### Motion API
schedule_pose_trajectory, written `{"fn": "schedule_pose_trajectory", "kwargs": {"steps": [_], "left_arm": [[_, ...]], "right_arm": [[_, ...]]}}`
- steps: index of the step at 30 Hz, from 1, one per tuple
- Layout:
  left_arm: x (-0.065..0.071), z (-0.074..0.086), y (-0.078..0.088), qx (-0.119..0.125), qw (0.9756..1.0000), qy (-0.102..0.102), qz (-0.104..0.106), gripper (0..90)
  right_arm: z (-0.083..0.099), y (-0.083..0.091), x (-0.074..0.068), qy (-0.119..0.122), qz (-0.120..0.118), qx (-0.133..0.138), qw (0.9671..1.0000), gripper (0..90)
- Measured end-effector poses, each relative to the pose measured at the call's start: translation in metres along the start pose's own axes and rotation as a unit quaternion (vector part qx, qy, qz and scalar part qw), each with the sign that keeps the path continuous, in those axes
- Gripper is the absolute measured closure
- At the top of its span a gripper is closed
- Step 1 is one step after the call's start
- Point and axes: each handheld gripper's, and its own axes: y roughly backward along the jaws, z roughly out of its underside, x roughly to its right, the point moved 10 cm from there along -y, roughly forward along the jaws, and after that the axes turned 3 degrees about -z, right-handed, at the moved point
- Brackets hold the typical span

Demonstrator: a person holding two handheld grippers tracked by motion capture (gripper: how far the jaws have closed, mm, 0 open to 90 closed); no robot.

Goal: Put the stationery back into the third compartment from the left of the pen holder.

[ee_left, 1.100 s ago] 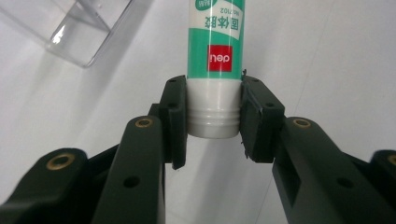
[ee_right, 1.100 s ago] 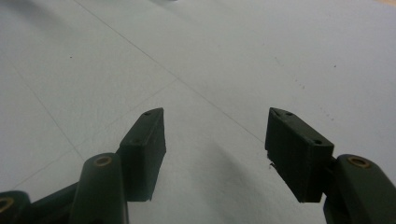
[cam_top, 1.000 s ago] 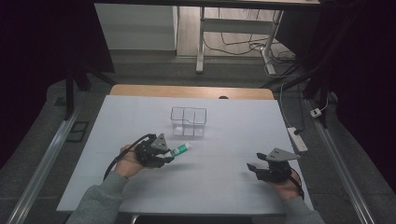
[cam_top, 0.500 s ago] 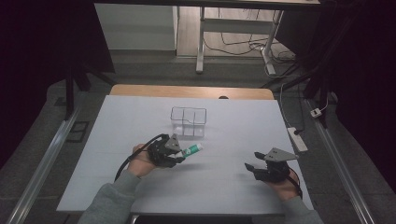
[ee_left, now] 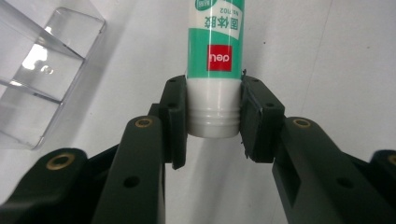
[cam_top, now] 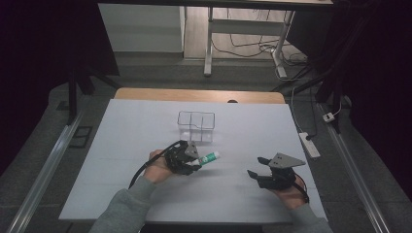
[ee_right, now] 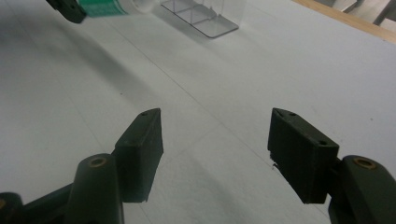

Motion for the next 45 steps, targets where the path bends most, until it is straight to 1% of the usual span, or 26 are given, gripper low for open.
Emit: {"fn": "schedule_pose_trajectory", "kwargs": {"steps": [7, 10, 14, 16, 18, 20, 22, 25, 27, 28, 32, 39, 42, 45], "left_arm": [[0.005, -0.002, -0.007, -0.009, 0.9999, -0.010, 0.004, 64.7], [0.008, -0.004, -0.009, -0.013, 0.9998, -0.015, 0.004, 64.8], [0.011, -0.007, -0.013, -0.018, 0.9996, -0.022, 0.003, 64.8], [0.013, -0.010, -0.014, -0.019, 0.9995, -0.026, 0.004, 64.8], [0.015, -0.012, -0.015, -0.018, 0.9994, -0.028, 0.007, 64.8], [0.017, -0.014, -0.015, -0.017, 0.9994, -0.029, 0.008, 64.8], [0.018, -0.015, -0.016, -0.017, 0.9993, -0.032, 0.010, 64.8], [0.020, -0.016, -0.018, -0.020, 0.9991, -0.036, 0.014, 64.8], [0.021, -0.016, -0.019, -0.023, 0.9990, -0.037, 0.015, 64.8], [0.021, -0.016, -0.020, -0.024, 0.9989, -0.037, 0.016, 64.8], [0.023, -0.016, -0.022, -0.029, 0.9986, -0.038, 0.023, 64.8], [0.027, -0.017, -0.023, -0.033, 0.9980, -0.041, 0.034, 64.8], [0.028, -0.017, -0.024, -0.035, 0.9978, -0.042, 0.037, 64.8], [0.028, -0.018, -0.023, -0.033, 0.9977, -0.043, 0.040, 64.8]], "right_arm": [[-0.009, -0.009, -0.012, 0.020, -0.011, -0.007, 0.9997, 33.5], [-0.013, -0.015, -0.018, 0.038, -0.015, -0.015, 0.9990, 33.2], [-0.020, -0.024, -0.026, 0.058, -0.026, -0.025, 0.9977, 33.2], [-0.023, -0.028, -0.029, 0.063, -0.031, -0.027, 0.9972, 33.1], [-0.026, -0.031, -0.031, 0.063, -0.036, -0.027, 0.9970, 33.2], [-0.027, -0.033, -0.032, 0.071, -0.036, -0.033, 0.9963, 33.1], [-0.028, -0.035, -0.034, 0.073, -0.038, -0.034, 0.9960, 33.1], [-0.031, -0.038, -0.036, 0.083, -0.042, -0.039, 0.9949, 33.1], [-0.032, -0.041, -0.039, 0.089, -0.052, -0.041, 0.9939, 33.2], [-0.033, -0.043, -0.040, 0.092, -0.052, -0.043, 0.9935, 33.3], [-0.038, -0.047, -0.044, 0.099, -0.061, -0.042, 0.9924, 33.9], [-0.042, -0.054, -0.053, 0.123, -0.078, -0.058, 0.9877, 36.4], [-0.044, -0.059, -0.057, 0.139, -0.082, -0.067, 0.9846, 37.5], [-0.044, -0.064, -0.060, 0.157, -0.088, -0.086, 0.9799, 39.4]]}}
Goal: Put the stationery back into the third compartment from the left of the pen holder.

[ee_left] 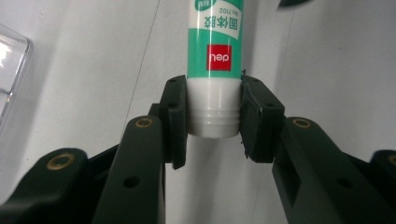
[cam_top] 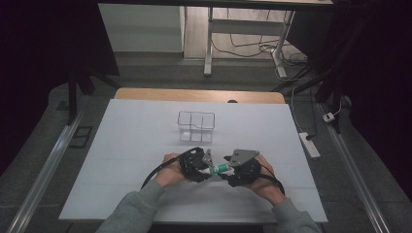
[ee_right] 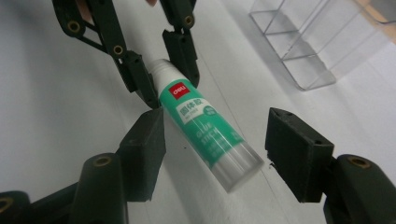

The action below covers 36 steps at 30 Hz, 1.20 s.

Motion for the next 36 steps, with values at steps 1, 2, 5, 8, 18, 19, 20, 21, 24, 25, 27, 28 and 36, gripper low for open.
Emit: {"fn": "schedule_pose_trajectory", "kwargs": {"steps": [1, 2, 5, 8, 18, 19, 20, 21, 24, 25, 27, 28, 36], "left_arm": [[0.000, 0.000, 0.001, 0.002, 1.0000, 0.000, 0.001, 64.8], [0.001, 0.000, 0.001, 0.001, 1.0000, -0.001, 0.002, 64.8], [0.004, -0.002, 0.004, 0.007, 0.9999, -0.004, 0.012, 64.8], [0.006, -0.002, 0.006, 0.009, 0.9998, -0.007, 0.018, 64.8], [0.010, -0.004, 0.016, 0.024, 0.9984, -0.035, 0.037, 64.7], [0.010, -0.005, 0.017, 0.027, 0.9983, -0.036, 0.037, 64.6], [0.010, -0.005, 0.017, 0.032, 0.9982, -0.034, 0.038, 64.5], [0.009, -0.005, 0.018, 0.036, 0.9980, -0.034, 0.038, 64.3], [0.007, -0.008, 0.019, 0.059, 0.9974, -0.024, 0.033, 62.3], [0.006, -0.008, 0.020, 0.062, 0.9974, -0.022, 0.031, 61.7], [0.003, -0.009, 0.022, 0.072, 0.9971, -0.016, 0.019, 58.8], [0.002, -0.010, 0.023, 0.079, 0.9968, -0.002, 0.013, 54.8], [-0.014, -0.008, 0.037, 0.135, 0.9886, 0.067, -0.011, 38.6]], "right_arm": [[0.000, -0.002, -0.001, 0.003, -0.005, -0.005, 1.0000, 41.9], [0.000, -0.004, -0.002, 0.008, -0.011, -0.013, 0.9998, 43.3], [0.001, -0.009, -0.004, 0.023, -0.020, -0.036, 0.9989, 46.9], [0.006, -0.012, -0.006, 0.036, -0.026, -0.058, 0.9973, 48.1], [0.019, -0.019, -0.016, 0.090, -0.039, -0.108, 0.9893, 60.0], [0.019, -0.020, -0.016, 0.101, -0.041, -0.106, 0.9883, 60.7], [0.020, -0.020, -0.016, 0.109, -0.043, -0.108, 0.9873, 61.4], [0.020, -0.021, -0.017, 0.109, -0.040, -0.106, 0.9875, 62.1], [0.020, -0.020, -0.019, 0.123, -0.042, -0.111, 0.9853, 65.1], [0.019, -0.021, -0.020, 0.118, -0.041, -0.105, 0.9867, 65.4], [0.018, -0.019, -0.019, 0.117, -0.041, -0.103, 0.9869, 65.6], [0.018, -0.019, -0.019, 0.114, -0.043, -0.099, 0.9876, 65.6], [0.015, -0.014, -0.012, 0.087, -0.033, -0.072, 0.9931, 65.6]]}}
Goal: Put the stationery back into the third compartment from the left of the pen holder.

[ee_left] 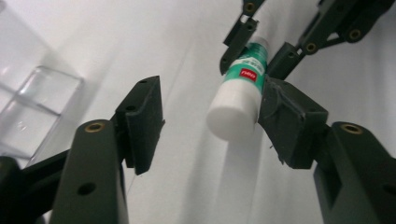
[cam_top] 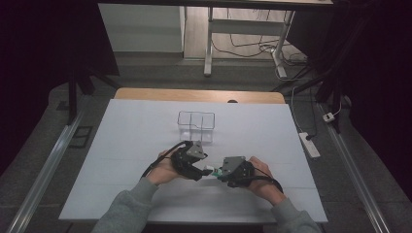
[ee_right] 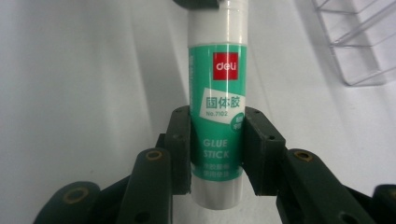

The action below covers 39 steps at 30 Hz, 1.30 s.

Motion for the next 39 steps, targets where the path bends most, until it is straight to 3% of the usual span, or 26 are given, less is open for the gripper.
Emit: {"fn": "schedule_pose_trajectory", "kwargs": {"steps": [5, 8, 16, 23, 30, 34, 36, 39], "left_arm": [[-0.007, -0.001, 0.008, 0.036, 0.9983, 0.044, -0.011, 34.7], [-0.008, -0.001, 0.011, 0.058, 0.9960, 0.068, -0.004, 33.8], [-0.010, 0.000, 0.014, 0.098, 0.9895, 0.106, 0.001, 33.3], [-0.006, -0.010, 0.011, 0.128, 0.9844, 0.120, 0.012, 33.1], [-0.003, -0.014, 0.005, 0.135, 0.9828, 0.124, 0.021, 34.9], [0.000, -0.017, 0.003, 0.147, 0.9806, 0.126, 0.032, 44.5], [0.002, -0.019, 0.004, 0.153, 0.9796, 0.125, 0.040, 53.8], [0.003, -0.020, 0.005, 0.158, 0.9770, 0.132, 0.055, 59.8]], "right_arm": [[-0.004, 0.006, 0.006, -0.031, 0.008, 0.034, 0.9989, 65.5], [-0.004, 0.009, 0.010, -0.052, 0.016, 0.051, 0.9972, 65.5], [-0.009, 0.018, 0.021, -0.107, 0.028, 0.110, 0.9878, 65.5], [-0.017, 0.019, 0.021, -0.129, 0.027, 0.144, 0.9807, 65.5], [-0.025, 0.015, 0.015, -0.125, 0.019, 0.161, 0.9788, 65.5], [-0.028, 0.014, 0.012, -0.126, 0.012, 0.167, 0.9778, 65.5], [-0.028, 0.012, 0.011, -0.125, 0.011, 0.163, 0.9786, 65.5], [-0.027, 0.009, 0.010, -0.120, 0.014, 0.154, 0.9807, 65.2]]}}
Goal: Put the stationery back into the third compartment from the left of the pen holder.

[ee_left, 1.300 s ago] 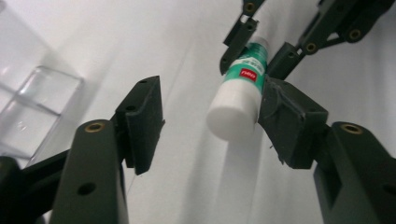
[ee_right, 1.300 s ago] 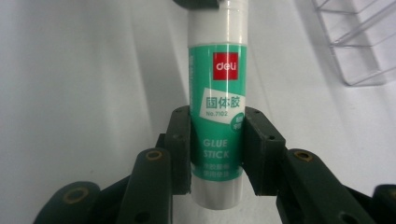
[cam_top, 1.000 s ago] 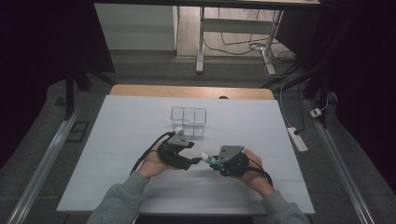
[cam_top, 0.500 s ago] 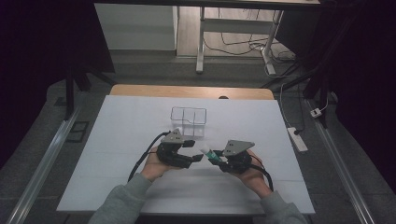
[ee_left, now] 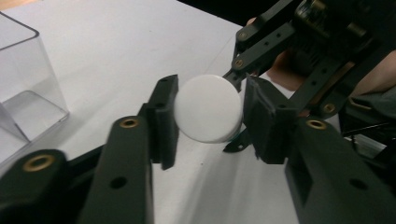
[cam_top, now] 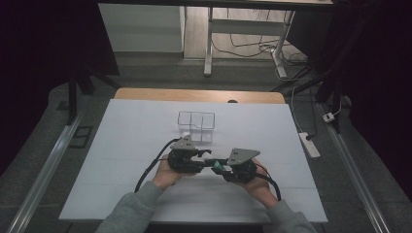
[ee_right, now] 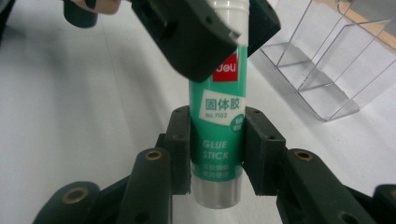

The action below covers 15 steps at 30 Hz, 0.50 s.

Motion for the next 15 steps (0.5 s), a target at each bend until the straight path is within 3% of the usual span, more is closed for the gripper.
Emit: {"fn": "schedule_pose_trajectory", "kwargs": {"steps": [8, 15], "left_arm": [[0.005, -0.001, 0.001, -0.010, 0.9999, -0.006, 0.004, 64.1], [0.002, -0.013, 0.012, 0.000, 0.9999, -0.012, -0.009, 64.4]], "right_arm": [[0.001, -0.002, -0.002, -0.003, -0.006, 0.000, 1.0000, 63.6], [0.001, 0.015, 0.006, -0.043, 0.006, 0.032, 0.9986, 52.5]]}}
